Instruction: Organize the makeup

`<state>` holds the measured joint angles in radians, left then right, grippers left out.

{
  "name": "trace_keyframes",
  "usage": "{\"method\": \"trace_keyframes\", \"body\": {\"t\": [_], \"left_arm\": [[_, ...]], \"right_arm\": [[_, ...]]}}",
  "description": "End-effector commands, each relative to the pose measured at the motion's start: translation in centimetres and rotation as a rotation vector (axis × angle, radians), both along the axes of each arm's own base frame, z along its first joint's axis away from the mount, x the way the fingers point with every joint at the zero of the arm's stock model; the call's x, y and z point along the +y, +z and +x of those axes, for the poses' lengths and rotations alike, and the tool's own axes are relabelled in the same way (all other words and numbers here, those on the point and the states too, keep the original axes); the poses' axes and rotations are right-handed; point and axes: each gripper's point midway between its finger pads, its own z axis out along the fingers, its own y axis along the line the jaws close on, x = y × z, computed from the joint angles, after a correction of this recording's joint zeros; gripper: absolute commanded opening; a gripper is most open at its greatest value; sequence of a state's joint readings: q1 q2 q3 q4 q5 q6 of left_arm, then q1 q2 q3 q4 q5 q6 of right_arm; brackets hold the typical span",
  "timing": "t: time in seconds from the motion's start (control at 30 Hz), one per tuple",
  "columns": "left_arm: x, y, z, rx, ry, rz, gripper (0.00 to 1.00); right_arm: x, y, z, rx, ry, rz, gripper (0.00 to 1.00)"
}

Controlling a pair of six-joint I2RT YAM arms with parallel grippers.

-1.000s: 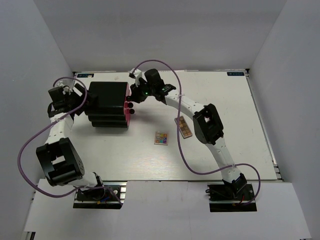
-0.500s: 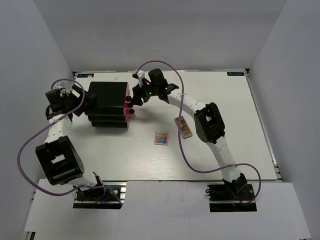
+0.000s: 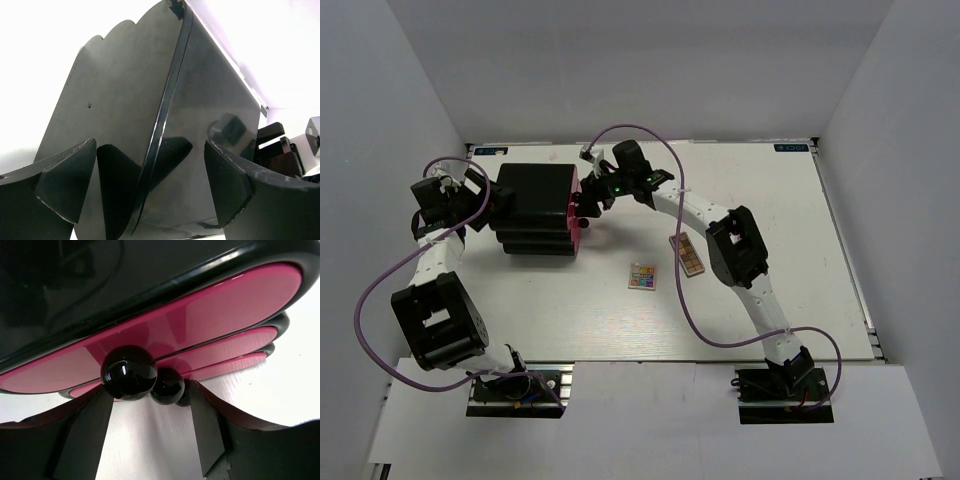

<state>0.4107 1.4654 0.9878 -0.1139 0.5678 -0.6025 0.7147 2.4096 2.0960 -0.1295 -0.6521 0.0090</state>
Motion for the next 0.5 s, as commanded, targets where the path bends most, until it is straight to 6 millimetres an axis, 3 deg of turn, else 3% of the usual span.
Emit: {"method": "trace_keyframes", "body": {"t": [0.0, 0.47], "left_arm": [[-0.2, 0.4, -0.1, -0.026, -0.021, 0.001, 0.98], [-0.3, 0.3, -0.1, -0.027, -0.024, -0.003, 0.98]], "right_arm": [[0.9, 0.8, -0.2, -0.006, 0.018, 0.039, 0.68], [1.1, -1.0, 0.0, 0.001, 0.01, 0.019, 0.67]]}}
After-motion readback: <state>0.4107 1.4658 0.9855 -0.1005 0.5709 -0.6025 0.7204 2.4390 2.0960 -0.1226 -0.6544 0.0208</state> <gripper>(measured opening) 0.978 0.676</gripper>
